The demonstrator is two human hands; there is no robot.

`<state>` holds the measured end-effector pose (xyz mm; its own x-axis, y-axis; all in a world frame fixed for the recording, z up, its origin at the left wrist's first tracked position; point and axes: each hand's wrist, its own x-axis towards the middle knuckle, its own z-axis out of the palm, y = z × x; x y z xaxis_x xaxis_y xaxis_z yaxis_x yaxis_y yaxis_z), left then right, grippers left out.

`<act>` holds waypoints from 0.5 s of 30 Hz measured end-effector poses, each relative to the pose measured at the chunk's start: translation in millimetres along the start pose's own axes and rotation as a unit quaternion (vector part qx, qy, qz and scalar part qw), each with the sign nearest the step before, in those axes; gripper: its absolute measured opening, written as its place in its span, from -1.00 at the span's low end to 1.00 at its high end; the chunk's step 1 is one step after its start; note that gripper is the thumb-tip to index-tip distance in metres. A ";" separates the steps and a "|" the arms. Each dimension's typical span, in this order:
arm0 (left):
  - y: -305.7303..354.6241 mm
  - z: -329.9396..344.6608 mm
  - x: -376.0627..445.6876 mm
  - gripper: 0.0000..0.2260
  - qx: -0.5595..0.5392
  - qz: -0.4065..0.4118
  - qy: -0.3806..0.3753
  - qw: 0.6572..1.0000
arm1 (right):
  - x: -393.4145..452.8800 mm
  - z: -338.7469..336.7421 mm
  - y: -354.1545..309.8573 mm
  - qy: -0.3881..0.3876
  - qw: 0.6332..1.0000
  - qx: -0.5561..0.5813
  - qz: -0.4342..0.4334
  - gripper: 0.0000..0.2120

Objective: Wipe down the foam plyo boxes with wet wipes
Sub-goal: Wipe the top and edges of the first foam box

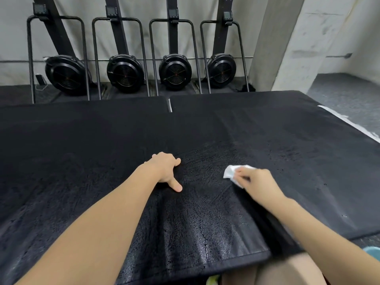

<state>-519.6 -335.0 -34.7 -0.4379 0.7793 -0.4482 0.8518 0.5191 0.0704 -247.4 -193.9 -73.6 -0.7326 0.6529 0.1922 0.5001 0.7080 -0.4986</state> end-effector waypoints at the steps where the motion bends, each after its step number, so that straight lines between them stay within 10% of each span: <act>1: 0.4 -0.5 -1.1 0.07 -0.002 0.000 -0.001 1.000 | 8.2 -0.7 8.4 0.014 0.998 -0.036 0.041 -0.81; 9: 4.9 -4.8 -6.6 0.03 0.004 0.011 0.000 1.000 | -64.6 48.3 -94.5 -0.014 0.977 0.052 -0.206 -0.85; 15: 5.6 -4.0 -12.4 0.01 -0.002 0.019 0.010 1.000 | -52.9 30.9 -51.3 -0.006 0.991 0.065 -0.118 -0.93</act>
<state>-510.6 -340.4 -25.2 -0.4111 0.8056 -0.4266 0.8666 0.4906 0.0913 -248.7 -273.1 -84.4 -0.8278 0.4701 0.3061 0.2517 0.7989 -0.5462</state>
